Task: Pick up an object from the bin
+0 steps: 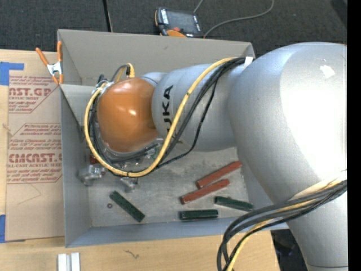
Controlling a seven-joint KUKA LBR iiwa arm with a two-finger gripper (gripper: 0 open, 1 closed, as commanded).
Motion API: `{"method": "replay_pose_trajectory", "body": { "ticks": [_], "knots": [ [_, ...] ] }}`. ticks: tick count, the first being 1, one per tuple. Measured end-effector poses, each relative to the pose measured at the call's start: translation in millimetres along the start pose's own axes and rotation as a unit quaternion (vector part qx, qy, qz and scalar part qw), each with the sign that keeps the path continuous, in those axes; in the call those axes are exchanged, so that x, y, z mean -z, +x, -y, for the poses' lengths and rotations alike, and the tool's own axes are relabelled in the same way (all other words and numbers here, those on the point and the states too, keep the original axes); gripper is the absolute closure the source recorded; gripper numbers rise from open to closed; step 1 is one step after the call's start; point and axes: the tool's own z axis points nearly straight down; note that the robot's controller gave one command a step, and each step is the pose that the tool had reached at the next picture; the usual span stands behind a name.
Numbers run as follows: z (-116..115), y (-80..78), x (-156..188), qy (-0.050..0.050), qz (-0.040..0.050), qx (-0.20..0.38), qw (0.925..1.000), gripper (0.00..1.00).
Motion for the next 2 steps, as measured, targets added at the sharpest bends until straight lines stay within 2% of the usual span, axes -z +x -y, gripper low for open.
{"method": "replay_pose_trajectory", "body": {
  "ticks": [1,2],
  "knots": [
    [-60.2,31.6,59.0,-0.001,0.0022,0.156,0.9877,0.0],
    [-38.0,55.0,-2.6,-0.003,0.0001,0.004,1.0,0.0]
  ]
}}
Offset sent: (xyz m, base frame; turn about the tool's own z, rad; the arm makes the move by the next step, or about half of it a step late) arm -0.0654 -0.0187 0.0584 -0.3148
